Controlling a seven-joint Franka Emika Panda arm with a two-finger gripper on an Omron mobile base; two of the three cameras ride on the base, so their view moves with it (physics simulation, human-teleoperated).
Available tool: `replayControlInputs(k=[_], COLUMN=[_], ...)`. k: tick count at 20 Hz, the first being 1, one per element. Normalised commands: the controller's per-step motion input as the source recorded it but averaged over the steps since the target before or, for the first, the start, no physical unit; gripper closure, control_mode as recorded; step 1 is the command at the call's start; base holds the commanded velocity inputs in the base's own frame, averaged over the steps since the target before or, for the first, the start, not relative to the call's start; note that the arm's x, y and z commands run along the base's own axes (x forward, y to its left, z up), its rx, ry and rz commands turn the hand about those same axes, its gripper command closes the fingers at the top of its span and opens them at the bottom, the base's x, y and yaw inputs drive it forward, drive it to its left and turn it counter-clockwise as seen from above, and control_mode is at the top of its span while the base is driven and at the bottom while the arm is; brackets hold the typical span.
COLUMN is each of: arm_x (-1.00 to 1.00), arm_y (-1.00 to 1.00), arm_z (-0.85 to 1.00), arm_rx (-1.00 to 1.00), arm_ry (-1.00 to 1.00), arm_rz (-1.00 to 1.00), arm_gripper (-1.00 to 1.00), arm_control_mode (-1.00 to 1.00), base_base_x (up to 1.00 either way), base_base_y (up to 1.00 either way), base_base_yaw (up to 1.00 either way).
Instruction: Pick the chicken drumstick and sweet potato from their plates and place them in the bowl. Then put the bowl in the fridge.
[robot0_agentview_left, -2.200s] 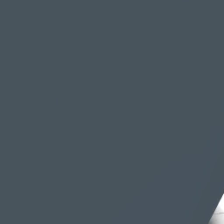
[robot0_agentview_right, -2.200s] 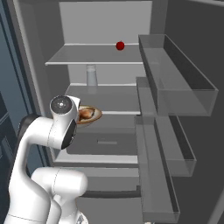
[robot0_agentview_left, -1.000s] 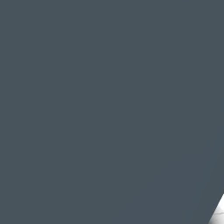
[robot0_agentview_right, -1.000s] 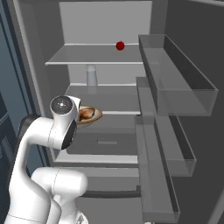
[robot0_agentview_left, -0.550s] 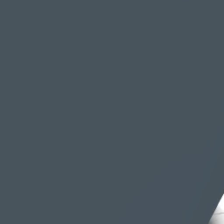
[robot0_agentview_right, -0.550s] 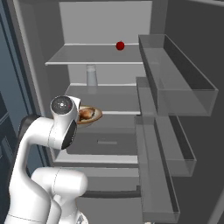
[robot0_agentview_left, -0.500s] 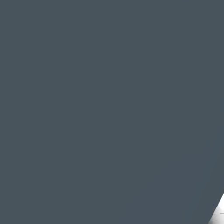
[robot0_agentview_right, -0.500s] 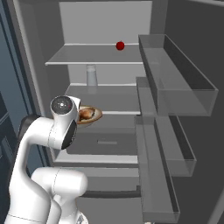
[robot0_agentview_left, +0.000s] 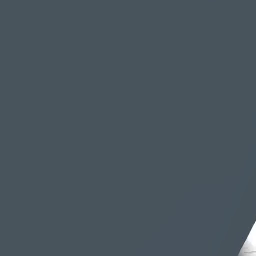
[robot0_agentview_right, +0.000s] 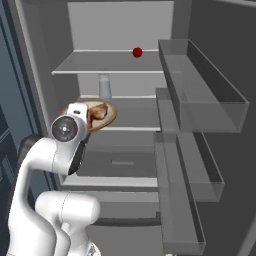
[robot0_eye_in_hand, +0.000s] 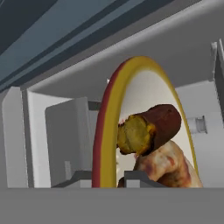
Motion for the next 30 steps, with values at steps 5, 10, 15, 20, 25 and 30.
replayControlInputs(k=[5, 10, 15, 20, 25, 30], arm_x=[0.17, 0.34, 0.38, 0.34, 0.32, 0.33], arm_y=[-0.01, -0.01, -0.03, -0.08, -0.08, -0.07], arm_z=[0.29, 0.22, 0.00, -0.09, -0.18, -0.25], arm_rx=[-0.03, -0.09, -0.02, 0.00, 0.00, 0.02], arm_ry=[-0.05, 0.32, 0.21, 0.01, 0.00, 0.00], arm_rz=[-0.09, -0.11, -0.01, 0.00, 0.00, 0.00], arm_gripper=[1.00, 1.00, 1.00, 1.00, 1.00, 1.00], arm_control_mode=[-1.00, -1.00, -1.00, -1.00, -1.00, -1.00], base_base_x=[0.00, 0.00, 0.00, 0.00, 0.00, 0.00], base_base_y=[0.00, 0.00, 0.00, 0.00, 0.00, 0.00], base_base_yaw=[0.00, 0.00, 0.00, 0.00, 0.00, 0.00])
